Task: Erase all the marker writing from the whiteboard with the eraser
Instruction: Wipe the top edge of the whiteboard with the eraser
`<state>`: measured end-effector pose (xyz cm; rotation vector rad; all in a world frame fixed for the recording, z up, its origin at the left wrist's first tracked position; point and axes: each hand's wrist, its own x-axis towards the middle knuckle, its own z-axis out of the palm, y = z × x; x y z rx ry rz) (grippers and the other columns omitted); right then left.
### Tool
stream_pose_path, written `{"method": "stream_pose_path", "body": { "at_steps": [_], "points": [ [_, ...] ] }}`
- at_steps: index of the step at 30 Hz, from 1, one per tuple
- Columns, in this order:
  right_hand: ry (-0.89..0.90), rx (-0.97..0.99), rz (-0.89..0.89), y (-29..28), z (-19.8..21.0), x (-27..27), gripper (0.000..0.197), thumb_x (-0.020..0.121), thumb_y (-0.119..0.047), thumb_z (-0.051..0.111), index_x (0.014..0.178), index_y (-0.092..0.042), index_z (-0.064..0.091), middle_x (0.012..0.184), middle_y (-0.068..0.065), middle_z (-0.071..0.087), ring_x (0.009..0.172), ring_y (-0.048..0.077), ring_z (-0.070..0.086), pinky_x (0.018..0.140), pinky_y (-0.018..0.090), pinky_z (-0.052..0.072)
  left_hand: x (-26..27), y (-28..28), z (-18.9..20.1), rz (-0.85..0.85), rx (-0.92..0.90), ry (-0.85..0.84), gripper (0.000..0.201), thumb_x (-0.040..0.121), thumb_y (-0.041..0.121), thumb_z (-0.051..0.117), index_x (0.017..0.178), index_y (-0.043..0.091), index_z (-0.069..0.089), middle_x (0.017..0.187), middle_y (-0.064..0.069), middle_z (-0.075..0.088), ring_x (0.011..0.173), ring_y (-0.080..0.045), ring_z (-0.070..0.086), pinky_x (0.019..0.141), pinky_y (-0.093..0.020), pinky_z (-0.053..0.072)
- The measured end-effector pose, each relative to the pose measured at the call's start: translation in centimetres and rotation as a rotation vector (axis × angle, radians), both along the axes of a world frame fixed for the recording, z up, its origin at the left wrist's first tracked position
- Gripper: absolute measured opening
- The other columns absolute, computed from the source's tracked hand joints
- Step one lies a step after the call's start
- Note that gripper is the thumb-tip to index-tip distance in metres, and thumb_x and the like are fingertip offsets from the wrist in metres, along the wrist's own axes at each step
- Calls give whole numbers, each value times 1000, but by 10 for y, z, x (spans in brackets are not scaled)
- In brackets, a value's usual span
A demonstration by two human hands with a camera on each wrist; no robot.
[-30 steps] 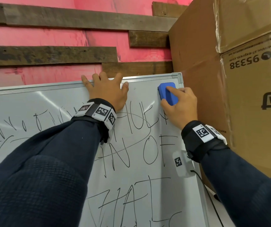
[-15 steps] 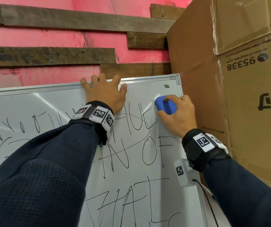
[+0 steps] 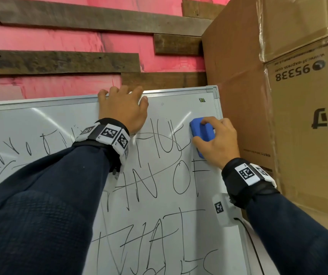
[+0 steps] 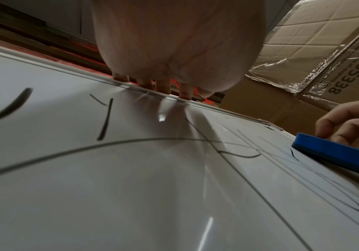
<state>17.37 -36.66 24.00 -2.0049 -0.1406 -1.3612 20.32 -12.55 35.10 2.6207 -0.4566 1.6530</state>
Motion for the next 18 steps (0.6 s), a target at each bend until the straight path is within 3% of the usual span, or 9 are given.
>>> {"method": "stream_pose_path", "body": {
  "at_steps": [2, 6, 10, 12, 14, 16, 18],
  "points": [
    [11, -45, -1, 0, 0, -1, 38, 73, -34, 75, 108, -30, 61, 101, 3, 46, 87, 19, 50, 77, 28, 42, 1, 0, -1, 1, -9, -9, 41, 97, 44, 29, 123, 26, 55, 115, -11, 62, 110, -35, 51, 104, -55, 27],
    [5, 77, -29, 7, 4, 0, 42, 75, -35, 74, 114, -28, 59, 107, 5, 47, 91, 20, 50, 78, 26, 41, 0, 1, 0, -6, 2, -10, 40, 98, 42, 28, 123, 25, 54, 115, -11, 62, 110, -35, 51, 104, -54, 27],
    [3, -129, 70, 32, 4, -2, 46, 74, -33, 76, 118, -27, 62, 104, 2, 46, 91, 14, 48, 73, 9, 34, 0, 5, 0, -23, 28, -9, 39, 96, 36, 30, 122, 20, 55, 110, -10, 63, 104, -35, 52, 101, -52, 30],
    [-25, -70, 46, 37, 8, 0, 48, 75, -35, 76, 120, -26, 62, 105, 2, 46, 92, 15, 49, 73, 10, 33, -2, 9, 2, -35, 21, -26, 34, 96, 32, 33, 105, 10, 56, 102, -14, 63, 92, -35, 51, 94, -49, 35],
    [-37, 17, 23, 44, 10, 0, 49, 75, -35, 76, 121, -26, 61, 108, 3, 46, 94, 17, 49, 76, 16, 37, -3, 16, 6, -106, -6, -35, 21, 93, 26, 36, 83, 10, 46, 90, -19, 61, 81, -32, 44, 84, -46, 38],
    [-19, -69, 58, 57, 5, -2, 48, 76, -36, 75, 121, -27, 60, 109, 2, 44, 96, 17, 48, 77, 17, 37, -5, 23, 8, -178, -20, -3, 18, 88, 26, 34, 79, 12, 40, 79, -18, 54, 81, -34, 46, 78, -47, 40],
    [-4, -172, 88, 66, 2, -3, 48, 76, -37, 75, 121, -29, 60, 108, 1, 44, 96, 16, 47, 78, 18, 38, -7, 29, 9, -107, -19, 66, 35, 84, 34, 29, 89, 8, 52, 82, -15, 53, 94, -40, 50, 84, -49, 41]
  ]
}}
